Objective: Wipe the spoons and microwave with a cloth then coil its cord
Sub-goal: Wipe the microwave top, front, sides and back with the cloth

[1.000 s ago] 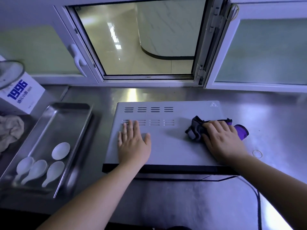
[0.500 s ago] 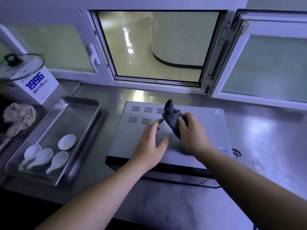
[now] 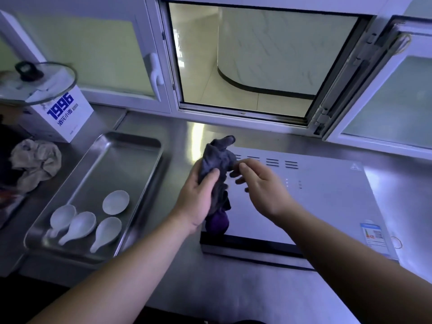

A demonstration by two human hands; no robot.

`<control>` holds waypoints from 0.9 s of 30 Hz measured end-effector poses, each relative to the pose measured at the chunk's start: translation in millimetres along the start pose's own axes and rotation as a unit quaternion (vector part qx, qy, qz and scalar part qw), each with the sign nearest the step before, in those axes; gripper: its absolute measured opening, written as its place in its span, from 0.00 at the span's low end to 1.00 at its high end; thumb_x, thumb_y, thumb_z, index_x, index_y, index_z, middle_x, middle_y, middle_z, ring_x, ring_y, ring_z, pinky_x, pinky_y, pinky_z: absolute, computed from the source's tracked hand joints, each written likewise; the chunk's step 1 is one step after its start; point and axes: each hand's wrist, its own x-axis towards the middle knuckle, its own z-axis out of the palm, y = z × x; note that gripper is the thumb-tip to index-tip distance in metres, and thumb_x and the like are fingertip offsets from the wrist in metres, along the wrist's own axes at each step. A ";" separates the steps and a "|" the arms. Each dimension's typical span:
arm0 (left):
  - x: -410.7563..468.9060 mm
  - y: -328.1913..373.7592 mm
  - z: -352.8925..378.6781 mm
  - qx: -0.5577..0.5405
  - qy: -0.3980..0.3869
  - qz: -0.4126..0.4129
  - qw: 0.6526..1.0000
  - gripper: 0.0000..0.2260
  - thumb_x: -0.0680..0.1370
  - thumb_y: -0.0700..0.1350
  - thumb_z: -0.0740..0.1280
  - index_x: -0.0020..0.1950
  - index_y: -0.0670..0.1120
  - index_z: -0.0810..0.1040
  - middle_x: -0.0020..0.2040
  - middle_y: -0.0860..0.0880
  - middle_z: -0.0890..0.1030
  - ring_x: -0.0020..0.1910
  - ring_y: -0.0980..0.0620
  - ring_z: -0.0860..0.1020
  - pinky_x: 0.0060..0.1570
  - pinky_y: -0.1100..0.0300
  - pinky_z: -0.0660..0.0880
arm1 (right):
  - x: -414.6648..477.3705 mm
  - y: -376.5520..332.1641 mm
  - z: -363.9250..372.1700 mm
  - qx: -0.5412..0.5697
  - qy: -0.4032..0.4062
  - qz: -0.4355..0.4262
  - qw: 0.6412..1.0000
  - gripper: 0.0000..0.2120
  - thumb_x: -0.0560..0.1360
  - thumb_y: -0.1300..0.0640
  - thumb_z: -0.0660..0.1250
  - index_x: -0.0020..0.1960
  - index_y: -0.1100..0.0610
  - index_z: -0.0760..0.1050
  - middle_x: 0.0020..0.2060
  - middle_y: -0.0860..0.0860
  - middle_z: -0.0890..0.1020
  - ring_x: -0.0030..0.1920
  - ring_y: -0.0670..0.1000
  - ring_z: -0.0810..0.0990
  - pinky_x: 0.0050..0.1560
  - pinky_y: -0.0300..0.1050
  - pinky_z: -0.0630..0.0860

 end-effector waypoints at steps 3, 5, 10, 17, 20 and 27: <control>15.1 2.2 -39.7 -0.032 0.004 -0.013 0.999 0.11 0.83 0.47 0.66 0.64 0.52 0.79 0.58 0.45 0.85 0.52 0.43 0.83 0.55 0.48 0.79 | 21.4 11.1 9.8 -0.150 0.045 0.022 0.987 0.11 0.84 0.47 0.57 0.61 0.47 0.77 0.53 0.44 0.84 0.53 0.49 0.80 0.53 0.47 0.75; 23.6 1.2 -62.6 -0.033 0.022 -0.021 0.999 0.09 0.85 0.43 0.64 0.61 0.53 0.79 0.54 0.47 0.85 0.49 0.45 0.83 0.51 0.52 0.79 | 31.8 25.3 11.2 -0.236 0.074 0.026 0.969 0.14 0.84 0.49 0.59 0.66 0.49 0.75 0.60 0.48 0.81 0.58 0.53 0.78 0.56 0.47 0.72; 38.1 -22.9 -109.4 -0.005 0.069 -0.069 0.995 0.06 0.85 0.41 0.62 0.56 0.48 0.78 0.45 0.45 0.80 0.36 0.53 0.79 0.37 0.62 0.76 | 54.3 60.5 19.6 -0.349 0.101 0.023 0.931 0.22 0.82 0.50 0.60 0.75 0.51 0.69 0.74 0.51 0.72 0.75 0.55 0.66 0.74 0.51 0.63; 58.0 -73.6 -136.7 0.023 0.096 -0.193 0.976 0.08 0.81 0.47 0.64 0.56 0.55 0.81 0.44 0.49 0.83 0.38 0.50 0.81 0.40 0.57 0.76 | 76.7 63.8 27.4 -0.454 0.065 0.040 0.888 0.26 0.84 0.43 0.53 0.81 0.43 0.56 0.82 0.42 0.56 0.82 0.48 0.48 0.81 0.51 0.47; 69.5 -86.3 -140.8 0.032 0.109 -0.226 0.968 0.08 0.81 0.47 0.64 0.56 0.54 0.81 0.44 0.49 0.84 0.37 0.51 0.82 0.33 0.61 0.76 | 78.9 65.7 29.3 -0.452 0.069 0.035 0.889 0.27 0.83 0.43 0.54 0.81 0.42 0.56 0.81 0.40 0.57 0.82 0.47 0.49 0.81 0.50 0.48; 104.3 -118.0 -142.0 0.055 0.114 -0.301 0.945 0.06 0.79 0.47 0.64 0.53 0.49 0.77 0.38 0.46 0.80 0.31 0.43 0.80 0.30 0.57 0.77 | 81.9 70.1 30.7 -0.455 0.088 0.016 0.886 0.30 0.79 0.40 0.52 0.80 0.44 0.60 0.80 0.43 0.62 0.82 0.48 0.54 0.80 0.52 0.53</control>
